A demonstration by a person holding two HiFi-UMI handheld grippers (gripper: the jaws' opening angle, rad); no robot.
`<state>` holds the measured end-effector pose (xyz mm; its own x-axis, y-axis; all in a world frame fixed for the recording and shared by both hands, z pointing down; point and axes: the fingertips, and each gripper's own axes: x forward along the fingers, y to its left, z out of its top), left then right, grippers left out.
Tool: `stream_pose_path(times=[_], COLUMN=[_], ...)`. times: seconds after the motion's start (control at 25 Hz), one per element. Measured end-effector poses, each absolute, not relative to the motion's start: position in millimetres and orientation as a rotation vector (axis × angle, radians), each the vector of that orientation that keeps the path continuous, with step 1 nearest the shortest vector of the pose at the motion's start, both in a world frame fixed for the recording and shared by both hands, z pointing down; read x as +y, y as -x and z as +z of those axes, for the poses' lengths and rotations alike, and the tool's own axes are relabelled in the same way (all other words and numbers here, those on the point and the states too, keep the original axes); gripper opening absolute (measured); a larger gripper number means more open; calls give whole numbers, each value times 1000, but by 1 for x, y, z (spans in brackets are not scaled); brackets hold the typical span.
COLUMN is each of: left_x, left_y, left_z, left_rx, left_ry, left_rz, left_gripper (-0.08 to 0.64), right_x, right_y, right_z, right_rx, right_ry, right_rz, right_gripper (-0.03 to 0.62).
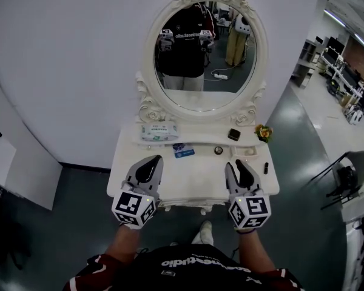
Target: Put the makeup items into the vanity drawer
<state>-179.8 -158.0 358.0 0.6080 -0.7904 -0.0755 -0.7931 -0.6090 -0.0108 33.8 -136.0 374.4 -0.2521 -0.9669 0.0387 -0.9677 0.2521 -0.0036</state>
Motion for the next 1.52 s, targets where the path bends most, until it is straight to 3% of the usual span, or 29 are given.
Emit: stream_pose_path(times=[0.64,1.52], left_x=[-153,-148], left_y=[184,185], left_z=[360,366], left_rx=[1355,1354], left_ry=[2777,2802], left_rz=[93,101], left_gripper=[6,6], right_x=[-129,-125], right_y=[-35,-32], right_z=[364,366], right_rx=[-2454,-2433], right_ry=[-1943,-1942], right_rz=[11,28], right_gripper=[5,3])
